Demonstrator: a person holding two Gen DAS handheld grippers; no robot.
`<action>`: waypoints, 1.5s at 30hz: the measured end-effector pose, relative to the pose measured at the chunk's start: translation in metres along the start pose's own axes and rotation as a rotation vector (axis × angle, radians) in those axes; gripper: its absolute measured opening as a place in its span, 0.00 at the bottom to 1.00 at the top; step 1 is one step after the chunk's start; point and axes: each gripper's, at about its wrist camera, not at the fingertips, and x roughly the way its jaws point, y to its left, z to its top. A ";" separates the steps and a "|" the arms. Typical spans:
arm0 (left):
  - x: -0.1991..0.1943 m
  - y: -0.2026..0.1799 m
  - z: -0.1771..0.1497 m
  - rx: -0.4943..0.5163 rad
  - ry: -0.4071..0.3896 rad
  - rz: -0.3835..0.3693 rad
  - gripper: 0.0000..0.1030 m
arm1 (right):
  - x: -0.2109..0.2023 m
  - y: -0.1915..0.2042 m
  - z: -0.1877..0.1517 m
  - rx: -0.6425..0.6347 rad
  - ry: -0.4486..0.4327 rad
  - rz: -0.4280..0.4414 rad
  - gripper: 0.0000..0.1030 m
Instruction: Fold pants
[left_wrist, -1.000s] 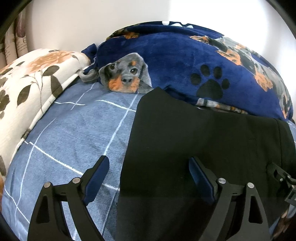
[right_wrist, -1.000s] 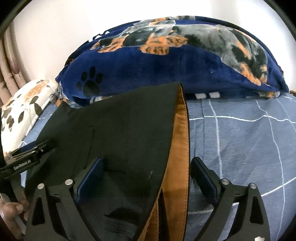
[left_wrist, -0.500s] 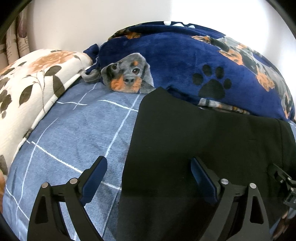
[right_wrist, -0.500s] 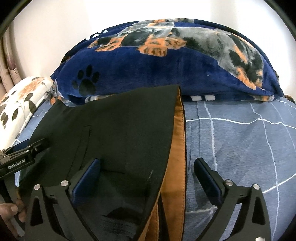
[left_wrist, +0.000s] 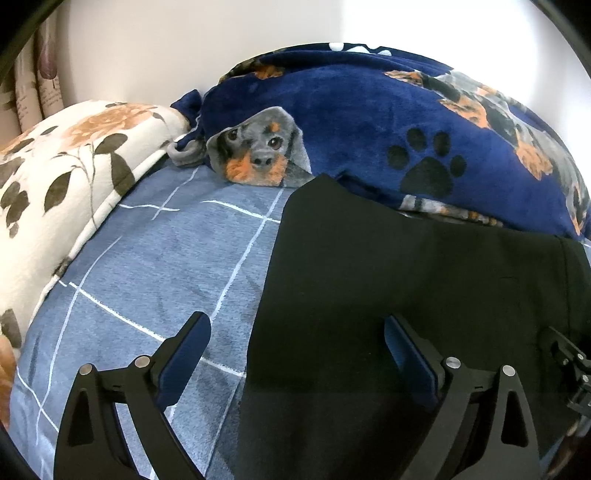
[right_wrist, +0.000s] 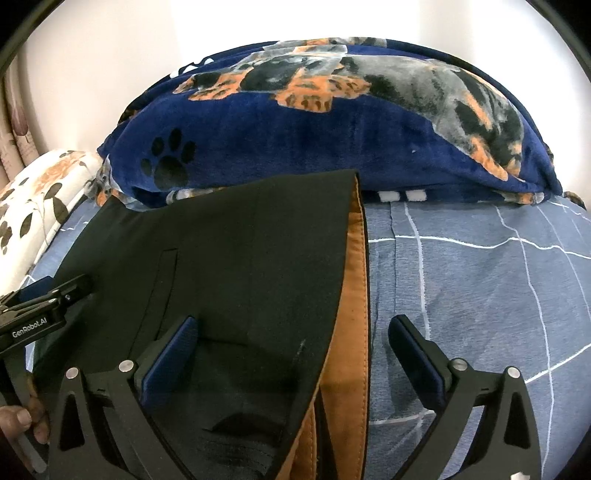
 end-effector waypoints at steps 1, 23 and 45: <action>0.000 0.000 0.000 0.001 -0.001 0.002 0.93 | 0.000 0.000 0.000 -0.001 0.000 0.000 0.99; -0.036 0.001 -0.005 -0.003 -0.131 0.025 0.93 | 0.001 0.004 0.000 -0.034 -0.006 -0.046 0.98; -0.269 -0.023 -0.053 0.148 -0.427 0.077 1.00 | -0.207 0.009 -0.072 -0.084 -0.243 0.137 1.00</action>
